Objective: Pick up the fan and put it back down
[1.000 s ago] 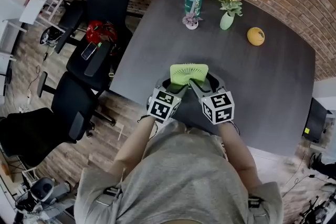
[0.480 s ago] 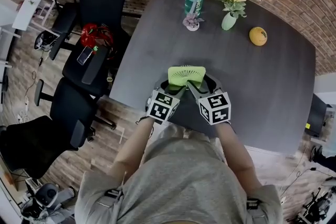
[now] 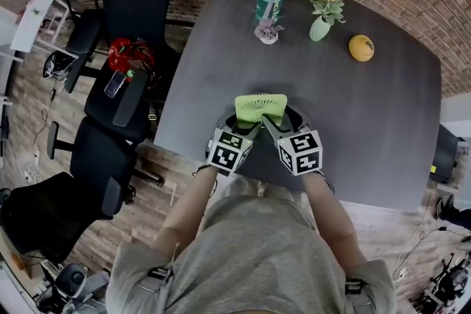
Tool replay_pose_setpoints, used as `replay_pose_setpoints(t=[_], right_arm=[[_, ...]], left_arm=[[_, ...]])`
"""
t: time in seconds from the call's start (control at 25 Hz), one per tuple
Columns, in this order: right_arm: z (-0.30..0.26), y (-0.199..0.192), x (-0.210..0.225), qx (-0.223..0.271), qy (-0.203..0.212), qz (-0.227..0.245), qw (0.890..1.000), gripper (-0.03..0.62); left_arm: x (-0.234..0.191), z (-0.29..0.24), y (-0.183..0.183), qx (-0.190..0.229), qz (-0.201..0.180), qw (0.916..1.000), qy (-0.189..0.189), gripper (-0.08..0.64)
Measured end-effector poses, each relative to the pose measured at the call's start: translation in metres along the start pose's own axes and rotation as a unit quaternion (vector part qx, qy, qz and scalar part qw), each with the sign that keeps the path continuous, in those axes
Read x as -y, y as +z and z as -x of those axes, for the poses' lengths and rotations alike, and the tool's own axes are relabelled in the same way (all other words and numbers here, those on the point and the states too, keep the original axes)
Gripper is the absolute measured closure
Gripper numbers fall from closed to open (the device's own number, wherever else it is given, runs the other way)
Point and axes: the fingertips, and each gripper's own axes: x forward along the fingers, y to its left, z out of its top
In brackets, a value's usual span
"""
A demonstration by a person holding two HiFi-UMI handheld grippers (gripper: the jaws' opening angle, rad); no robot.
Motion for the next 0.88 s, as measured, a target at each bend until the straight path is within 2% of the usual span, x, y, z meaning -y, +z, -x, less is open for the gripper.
replay_pose_setpoints(t=[0.12,0.48,0.64,0.88], right_arm=[[-0.002,0.0,-0.001,0.002,-0.001,0.004,1.0,0.328],[-0.001,0.0,-0.002,0.011,-0.007,-0.003,1.0,0.328],[-0.002,0.0,0.0,0.008,0.003,-0.013,1.0,0.328],[0.007,-0.002,0.01,0.01,-0.001,-0.035,0.999,0.317]], left_arm=[[-0.001,-0.001,-0.002,0.004,0.01,0.9999,-0.002,0.307],[0.0,0.0,-0.001,0.017,0.006,0.9998,-0.007,0.307],[-0.002,-0.001,-0.001,0.019,0.025,0.9994,-0.012,0.306],[-0.008,0.006,-0.006,0.029,0.046,0.9984,0.01,0.283]])
